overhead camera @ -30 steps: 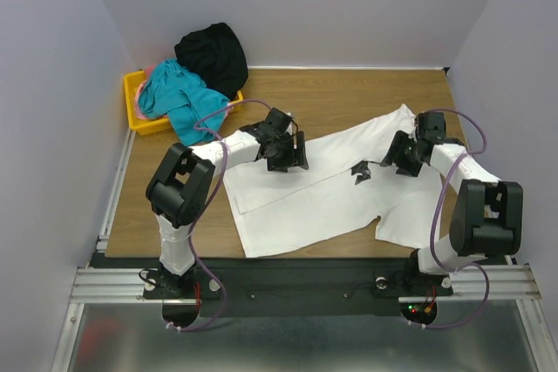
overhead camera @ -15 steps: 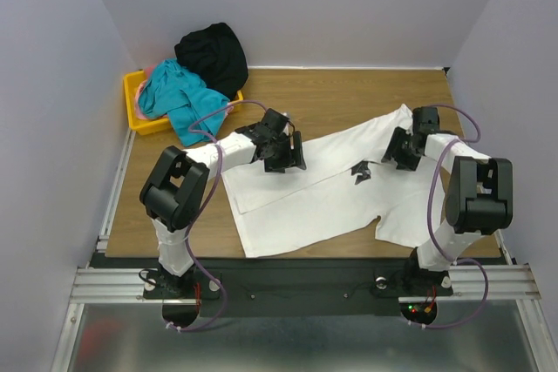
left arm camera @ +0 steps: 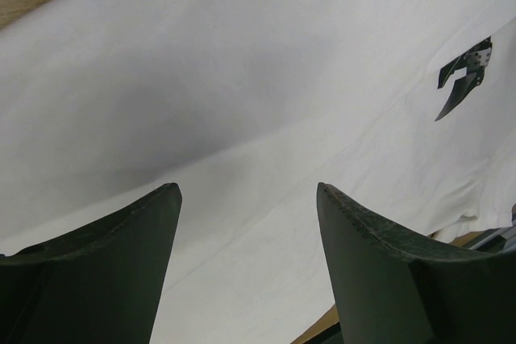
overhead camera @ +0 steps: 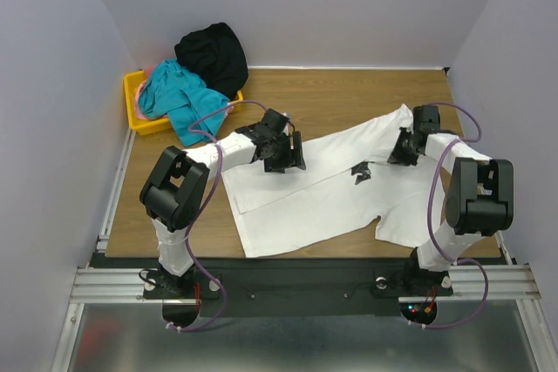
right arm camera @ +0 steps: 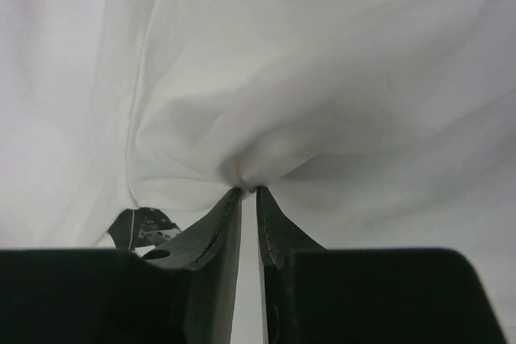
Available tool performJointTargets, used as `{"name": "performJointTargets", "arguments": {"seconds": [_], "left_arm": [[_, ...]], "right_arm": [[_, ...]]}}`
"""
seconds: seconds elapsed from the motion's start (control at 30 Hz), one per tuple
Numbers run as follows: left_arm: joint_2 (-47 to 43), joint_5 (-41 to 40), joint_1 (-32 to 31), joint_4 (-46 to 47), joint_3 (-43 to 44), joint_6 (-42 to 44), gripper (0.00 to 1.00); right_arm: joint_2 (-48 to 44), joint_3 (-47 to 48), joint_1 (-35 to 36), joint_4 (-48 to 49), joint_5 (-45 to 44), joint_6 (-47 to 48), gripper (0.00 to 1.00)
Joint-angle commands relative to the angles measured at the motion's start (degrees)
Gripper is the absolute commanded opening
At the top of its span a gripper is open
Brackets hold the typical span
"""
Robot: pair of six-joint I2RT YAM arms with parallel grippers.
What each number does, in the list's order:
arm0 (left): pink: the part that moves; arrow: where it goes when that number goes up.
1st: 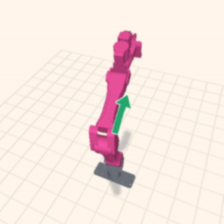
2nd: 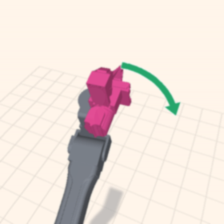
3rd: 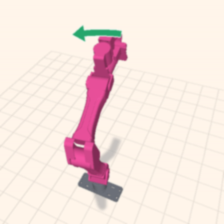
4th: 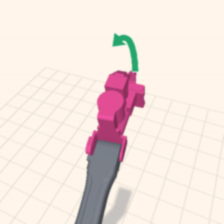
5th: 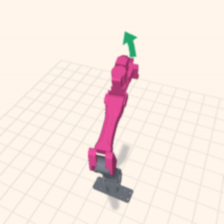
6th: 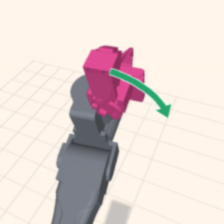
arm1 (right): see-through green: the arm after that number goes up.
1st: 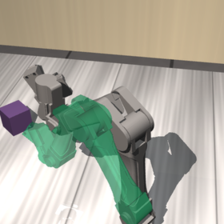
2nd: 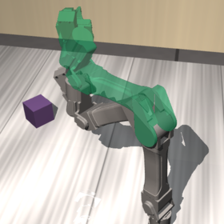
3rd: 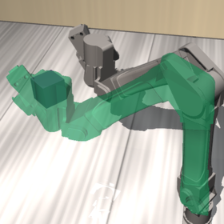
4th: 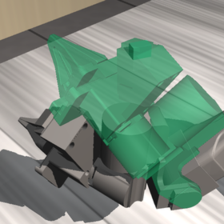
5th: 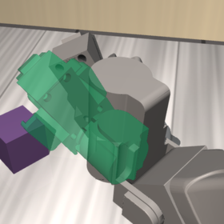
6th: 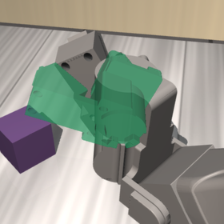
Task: Fold and stack the t-shirts
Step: Fold the tshirt
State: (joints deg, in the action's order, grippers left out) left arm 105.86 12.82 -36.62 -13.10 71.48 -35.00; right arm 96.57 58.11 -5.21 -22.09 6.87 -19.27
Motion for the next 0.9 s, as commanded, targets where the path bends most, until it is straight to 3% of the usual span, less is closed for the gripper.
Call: {"name": "performJointTargets", "arguments": {"seconds": [0.0,0.3,0.43,0.7,0.87], "left_arm": [[-2.2,-0.6,0.1,0.4,-0.2,0.5,0.80],[0.8,-0.8,0.1,2.0,-2.8,0.9,0.80],[0.7,-1.0,0.1,2.6,-4.3,0.9,0.80],[0.6,-0.9,0.1,2.7,-4.5,0.9,0.80],[0.4,-0.8,0.1,3.0,-4.9,0.8,0.80]], "right_arm": [[-4.4,2.4,0.2,-0.1,-1.0,-0.3,0.18],[-6.0,3.3,0.2,-8.2,-2.0,0.9,0.08],[-5.6,2.7,0.2,-8.5,-2.3,1.7,0.08],[-1.7,4.6,0.2,-6.6,-3.3,1.7,0.31],[1.9,6.1,0.2,-4.5,-3.9,1.3,0.35]]}}
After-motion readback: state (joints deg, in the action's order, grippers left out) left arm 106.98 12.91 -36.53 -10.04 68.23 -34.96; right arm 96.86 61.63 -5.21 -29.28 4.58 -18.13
